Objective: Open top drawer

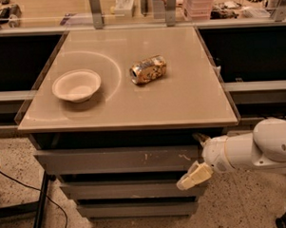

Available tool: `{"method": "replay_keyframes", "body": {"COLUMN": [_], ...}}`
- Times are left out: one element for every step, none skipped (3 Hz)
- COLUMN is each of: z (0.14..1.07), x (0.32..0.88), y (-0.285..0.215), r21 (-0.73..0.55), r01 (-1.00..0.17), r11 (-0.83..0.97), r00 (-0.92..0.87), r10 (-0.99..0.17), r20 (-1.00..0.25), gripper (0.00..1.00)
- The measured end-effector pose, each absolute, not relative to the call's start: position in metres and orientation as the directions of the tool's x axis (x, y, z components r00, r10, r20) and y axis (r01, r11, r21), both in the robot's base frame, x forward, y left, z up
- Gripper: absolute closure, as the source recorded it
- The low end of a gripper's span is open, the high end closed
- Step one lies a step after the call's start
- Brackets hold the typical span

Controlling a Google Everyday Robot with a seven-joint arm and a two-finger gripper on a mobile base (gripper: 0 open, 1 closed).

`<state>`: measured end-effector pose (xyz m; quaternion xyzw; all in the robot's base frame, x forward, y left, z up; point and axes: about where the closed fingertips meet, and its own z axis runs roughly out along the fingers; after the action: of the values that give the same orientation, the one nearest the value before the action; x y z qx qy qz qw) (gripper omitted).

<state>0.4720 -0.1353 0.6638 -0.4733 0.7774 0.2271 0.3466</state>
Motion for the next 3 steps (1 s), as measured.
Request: {"method": "replay_keyframes", "body": {"z": [0.665,0.668,0.67], "x": [0.465,0.446,0.44], "y": [-0.141,-0.148,-0.149], "r21": [0.034,0.09,0.108], "r01": [-0.891,-0.902,-0.904], "r11": [0.452,0.422,0.414], "r00": [-0.327,-0.358,-0.368], "r10": [-0.587,-0.615,-0.627], "r20": [-0.741,-0.703,-0.687], "gripper": [0.0,0.0,0.0]}}
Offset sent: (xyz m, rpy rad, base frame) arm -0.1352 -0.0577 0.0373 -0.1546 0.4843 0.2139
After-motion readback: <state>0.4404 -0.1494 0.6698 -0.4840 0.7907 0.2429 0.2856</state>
